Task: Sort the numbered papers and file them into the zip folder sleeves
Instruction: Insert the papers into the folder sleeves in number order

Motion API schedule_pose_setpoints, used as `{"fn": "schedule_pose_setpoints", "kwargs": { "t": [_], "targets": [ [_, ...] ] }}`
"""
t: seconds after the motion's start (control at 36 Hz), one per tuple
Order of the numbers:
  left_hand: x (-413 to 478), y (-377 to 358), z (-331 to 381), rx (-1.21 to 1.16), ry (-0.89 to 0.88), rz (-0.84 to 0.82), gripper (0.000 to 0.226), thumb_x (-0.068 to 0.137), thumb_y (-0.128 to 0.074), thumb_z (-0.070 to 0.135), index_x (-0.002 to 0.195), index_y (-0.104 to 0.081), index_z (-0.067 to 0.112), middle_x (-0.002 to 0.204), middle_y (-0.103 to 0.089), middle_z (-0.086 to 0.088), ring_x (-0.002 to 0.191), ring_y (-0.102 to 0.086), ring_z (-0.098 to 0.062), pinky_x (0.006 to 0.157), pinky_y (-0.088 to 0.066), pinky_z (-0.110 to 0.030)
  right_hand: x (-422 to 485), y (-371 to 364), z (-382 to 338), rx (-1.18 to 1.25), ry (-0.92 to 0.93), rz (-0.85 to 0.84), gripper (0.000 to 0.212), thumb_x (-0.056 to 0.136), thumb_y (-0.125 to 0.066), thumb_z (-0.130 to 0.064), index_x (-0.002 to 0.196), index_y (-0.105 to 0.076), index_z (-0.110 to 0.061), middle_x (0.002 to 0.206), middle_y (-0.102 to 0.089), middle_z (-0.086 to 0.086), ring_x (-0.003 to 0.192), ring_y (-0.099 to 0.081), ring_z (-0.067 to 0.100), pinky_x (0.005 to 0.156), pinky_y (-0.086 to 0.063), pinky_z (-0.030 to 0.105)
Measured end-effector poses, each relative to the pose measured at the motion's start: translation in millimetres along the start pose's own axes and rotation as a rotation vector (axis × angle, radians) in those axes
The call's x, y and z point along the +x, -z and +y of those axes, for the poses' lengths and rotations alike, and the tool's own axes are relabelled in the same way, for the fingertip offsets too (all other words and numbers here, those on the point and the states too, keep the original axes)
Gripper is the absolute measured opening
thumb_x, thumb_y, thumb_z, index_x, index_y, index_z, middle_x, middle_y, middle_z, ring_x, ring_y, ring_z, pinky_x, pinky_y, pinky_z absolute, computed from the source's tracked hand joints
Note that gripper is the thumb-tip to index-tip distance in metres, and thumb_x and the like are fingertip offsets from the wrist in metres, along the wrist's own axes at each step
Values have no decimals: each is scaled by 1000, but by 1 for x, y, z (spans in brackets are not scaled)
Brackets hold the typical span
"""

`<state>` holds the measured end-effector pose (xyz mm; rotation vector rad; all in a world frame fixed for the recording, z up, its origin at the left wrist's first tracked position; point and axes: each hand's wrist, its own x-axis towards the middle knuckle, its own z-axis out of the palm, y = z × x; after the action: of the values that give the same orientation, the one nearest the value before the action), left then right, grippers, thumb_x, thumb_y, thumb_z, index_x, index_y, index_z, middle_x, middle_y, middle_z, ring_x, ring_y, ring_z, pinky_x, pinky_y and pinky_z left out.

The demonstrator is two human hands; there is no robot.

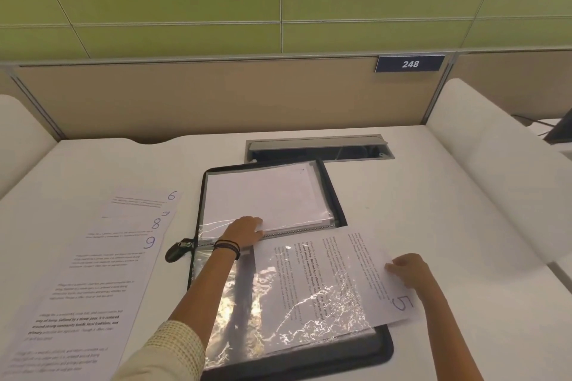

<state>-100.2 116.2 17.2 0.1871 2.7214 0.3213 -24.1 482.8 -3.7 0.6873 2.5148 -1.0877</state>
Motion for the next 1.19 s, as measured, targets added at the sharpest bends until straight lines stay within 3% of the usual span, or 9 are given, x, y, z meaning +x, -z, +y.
{"fn": "schedule_pose_setpoints", "kwargs": {
  "t": [0.11,0.25,0.39,0.47,0.78,0.94,1.03,1.11,1.19],
  "targets": [
    [-2,1,0,1,-2,-7,40,99,-42,27,134,-46,7,138,-49,-12,127,-44,-26,105,-34,-32,-2,-2,-6,-5,14,-27,22,86,-61,-11,66,-51,-8,64,-47,9,59,-44,21,57,-32,25],
    [-1,0,-1,-6,2,-4,41,100,-42,27,136,-44,8,140,-47,-11,129,-43,-26,106,-33,-31,-7,3,-12,32,21,-58,35,87,-55,-5,54,-45,-12,55,-44,3,53,-42,18,49,-31,22],
    [0,1,0,4,1,-5,42,100,-41,26,137,-43,7,142,-45,-12,130,-41,-26,107,-32,-32,-14,6,-16,102,31,-148,17,90,-57,-8,80,-66,4,80,-67,16,69,-62,22,60,-46,26],
    [-1,1,1,4,-3,1,43,99,-41,26,137,-43,6,142,-45,-13,130,-41,-25,106,-32,-32,-18,4,-20,122,42,-193,18,90,-59,-10,91,-66,6,88,-71,15,75,-67,22,60,-50,24],
    [-7,0,2,-31,6,8,42,100,-41,27,136,-44,8,141,-46,-12,129,-43,-26,106,-33,-34,-30,-20,-45,142,60,-278,14,88,-63,-12,88,-67,2,85,-70,11,72,-65,16,56,-49,19],
    [-16,7,-10,-238,-1,-63,49,100,-42,35,145,-34,17,153,-30,-5,139,-30,-23,113,-21,-33,-35,-32,-54,163,85,-325,12,88,-64,-13,78,-66,-7,75,-66,5,67,-60,13,60,-47,21],
    [-26,10,-22,-444,11,-74,49,98,-45,37,144,-35,23,151,-32,-2,137,-33,-19,112,-24,-33,-39,-36,-58,183,103,-356,13,88,-63,-14,79,-68,-6,71,-66,3,61,-60,9,59,-45,18],
    [-38,10,-36,-584,39,-27,45,97,-48,36,140,-40,26,150,-35,-1,135,-36,-18,110,-29,-32,-43,-36,-63,211,113,-349,12,89,-63,-14,82,-69,-6,80,-69,3,73,-64,12,58,-46,15],
    [-51,6,-51,-652,79,46,43,98,-47,31,140,-41,22,148,-37,0,135,-36,-19,105,-29,-27,-45,-33,-66,220,135,-335,15,90,-61,-16,87,-69,-3,81,-70,2,72,-65,10,54,-43,12]
  ]
}}
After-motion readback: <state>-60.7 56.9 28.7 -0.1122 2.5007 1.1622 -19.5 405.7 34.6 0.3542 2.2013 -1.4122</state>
